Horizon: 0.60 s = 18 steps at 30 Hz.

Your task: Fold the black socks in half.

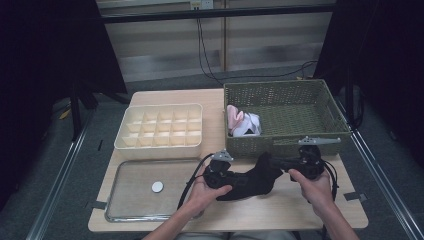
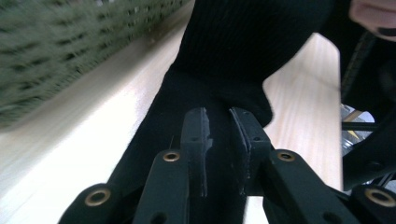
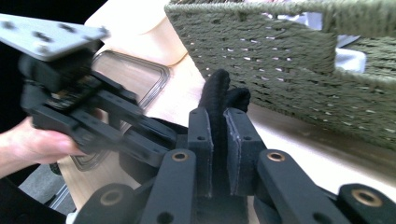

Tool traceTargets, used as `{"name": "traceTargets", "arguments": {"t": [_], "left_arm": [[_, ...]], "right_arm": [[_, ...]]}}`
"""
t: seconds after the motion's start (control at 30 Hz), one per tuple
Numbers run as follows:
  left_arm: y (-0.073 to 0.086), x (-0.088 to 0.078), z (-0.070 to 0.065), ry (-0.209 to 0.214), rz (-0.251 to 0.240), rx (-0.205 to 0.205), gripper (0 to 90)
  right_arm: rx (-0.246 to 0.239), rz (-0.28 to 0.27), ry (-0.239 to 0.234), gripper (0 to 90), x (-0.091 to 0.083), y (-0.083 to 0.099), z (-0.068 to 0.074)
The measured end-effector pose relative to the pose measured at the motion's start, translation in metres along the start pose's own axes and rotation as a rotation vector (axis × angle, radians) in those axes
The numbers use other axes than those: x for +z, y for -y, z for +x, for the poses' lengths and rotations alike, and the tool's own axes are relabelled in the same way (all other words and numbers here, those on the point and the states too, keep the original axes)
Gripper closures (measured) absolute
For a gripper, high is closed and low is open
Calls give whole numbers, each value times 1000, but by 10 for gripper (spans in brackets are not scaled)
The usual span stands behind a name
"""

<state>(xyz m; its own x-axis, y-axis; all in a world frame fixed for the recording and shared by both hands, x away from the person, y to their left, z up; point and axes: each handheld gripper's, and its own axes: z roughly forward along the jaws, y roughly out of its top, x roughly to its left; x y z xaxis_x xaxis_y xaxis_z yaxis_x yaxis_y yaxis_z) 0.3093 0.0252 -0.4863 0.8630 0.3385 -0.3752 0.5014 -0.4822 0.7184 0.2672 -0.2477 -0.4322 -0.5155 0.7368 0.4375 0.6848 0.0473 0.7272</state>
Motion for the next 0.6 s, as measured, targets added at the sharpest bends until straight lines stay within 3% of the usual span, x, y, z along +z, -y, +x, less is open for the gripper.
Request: {"name": "traceTargets", "arguments": {"t": [0.2,0.23,0.6], "left_arm": [[2,22,2,13,41,-7,745],[2,25,1,-6,58,3,744],[-1,40,-6,17,42,19,758]], "right_arm": [[5,10,-27,813,6,1,3],[7,8,-32,813,7,0,4],[8,-16,-72,813,6,-7,16]]}}
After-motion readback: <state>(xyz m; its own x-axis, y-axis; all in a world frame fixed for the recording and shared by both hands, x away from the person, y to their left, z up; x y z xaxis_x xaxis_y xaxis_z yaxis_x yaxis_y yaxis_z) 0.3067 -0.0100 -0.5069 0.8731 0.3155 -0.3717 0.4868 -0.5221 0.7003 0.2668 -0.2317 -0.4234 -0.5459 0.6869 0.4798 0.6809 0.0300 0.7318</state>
